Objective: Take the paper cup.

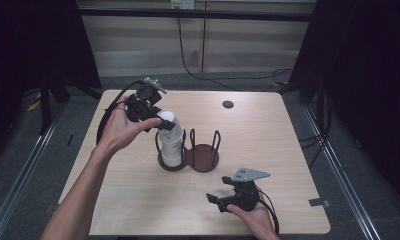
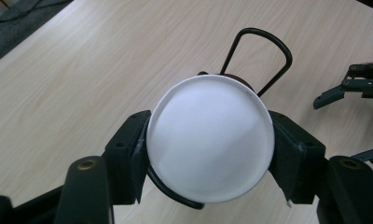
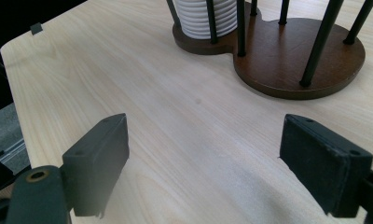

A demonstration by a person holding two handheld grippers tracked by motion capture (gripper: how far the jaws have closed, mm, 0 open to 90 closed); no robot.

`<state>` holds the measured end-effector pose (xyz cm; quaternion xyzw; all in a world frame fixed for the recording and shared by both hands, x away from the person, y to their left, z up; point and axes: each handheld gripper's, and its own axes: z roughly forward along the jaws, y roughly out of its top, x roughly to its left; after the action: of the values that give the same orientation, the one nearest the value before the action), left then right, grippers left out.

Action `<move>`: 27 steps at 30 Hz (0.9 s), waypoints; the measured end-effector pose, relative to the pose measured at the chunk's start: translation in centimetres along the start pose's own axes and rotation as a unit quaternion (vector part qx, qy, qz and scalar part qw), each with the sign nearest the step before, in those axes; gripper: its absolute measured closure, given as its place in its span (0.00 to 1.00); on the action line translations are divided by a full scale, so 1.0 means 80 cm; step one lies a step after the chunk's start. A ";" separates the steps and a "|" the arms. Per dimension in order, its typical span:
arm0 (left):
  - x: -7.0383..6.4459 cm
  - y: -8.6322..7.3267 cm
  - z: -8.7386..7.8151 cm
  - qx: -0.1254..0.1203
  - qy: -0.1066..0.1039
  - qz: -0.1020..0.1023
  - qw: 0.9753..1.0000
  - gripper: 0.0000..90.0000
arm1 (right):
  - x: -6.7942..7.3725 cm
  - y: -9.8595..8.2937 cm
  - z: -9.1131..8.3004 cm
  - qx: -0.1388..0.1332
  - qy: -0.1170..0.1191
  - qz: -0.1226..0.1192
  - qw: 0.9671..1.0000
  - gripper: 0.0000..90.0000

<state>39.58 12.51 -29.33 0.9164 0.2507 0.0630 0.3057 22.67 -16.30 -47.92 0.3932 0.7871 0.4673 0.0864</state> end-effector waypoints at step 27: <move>-0.011 -0.036 -0.035 -0.099 -0.022 0.010 0.995 0.41 | -0.001 0.001 0.001 -0.003 -0.003 0.005 1.000 0.16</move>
<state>36.86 15.57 -28.77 0.8853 0.2267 0.0701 0.3998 22.80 -16.33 -47.92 0.3982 0.7833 0.4693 0.0873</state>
